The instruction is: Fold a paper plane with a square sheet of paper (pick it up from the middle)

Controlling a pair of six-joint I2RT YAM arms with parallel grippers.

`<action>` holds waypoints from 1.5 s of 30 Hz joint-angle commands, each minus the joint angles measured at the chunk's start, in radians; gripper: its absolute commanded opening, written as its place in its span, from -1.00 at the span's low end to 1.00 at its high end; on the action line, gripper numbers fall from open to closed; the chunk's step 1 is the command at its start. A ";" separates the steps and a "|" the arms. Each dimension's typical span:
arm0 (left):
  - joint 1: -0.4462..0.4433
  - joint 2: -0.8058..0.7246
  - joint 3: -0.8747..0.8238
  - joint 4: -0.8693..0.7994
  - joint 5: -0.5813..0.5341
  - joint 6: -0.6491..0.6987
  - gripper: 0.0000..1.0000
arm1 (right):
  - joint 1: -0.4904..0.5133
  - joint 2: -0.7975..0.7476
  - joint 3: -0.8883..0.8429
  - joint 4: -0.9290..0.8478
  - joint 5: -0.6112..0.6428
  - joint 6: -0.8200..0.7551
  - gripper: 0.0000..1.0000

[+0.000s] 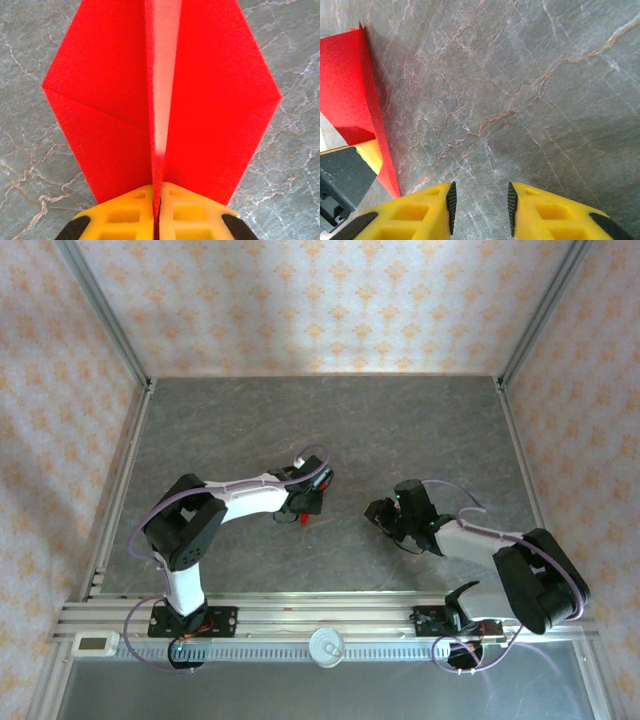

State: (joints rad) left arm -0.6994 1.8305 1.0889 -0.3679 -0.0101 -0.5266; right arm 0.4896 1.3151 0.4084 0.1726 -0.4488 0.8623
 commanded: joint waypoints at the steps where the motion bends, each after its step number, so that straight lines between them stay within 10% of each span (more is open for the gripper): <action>1: 0.006 0.022 0.022 -0.057 -0.029 -0.007 -0.75 | -0.003 0.012 0.001 0.020 -0.004 -0.017 -0.29; 21: 0.006 0.018 -0.128 0.021 -0.041 -0.098 -0.22 | -0.003 0.008 0.010 0.012 -0.007 -0.023 -0.29; 45: -0.044 -0.252 -0.082 -0.047 -0.144 -0.285 -0.10 | -0.052 -0.128 0.137 -0.232 0.233 -0.173 -0.28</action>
State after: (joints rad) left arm -0.7399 1.6176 1.0027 -0.3588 -0.0971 -0.7864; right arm 0.4469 1.2301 0.5110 0.0254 -0.3359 0.7380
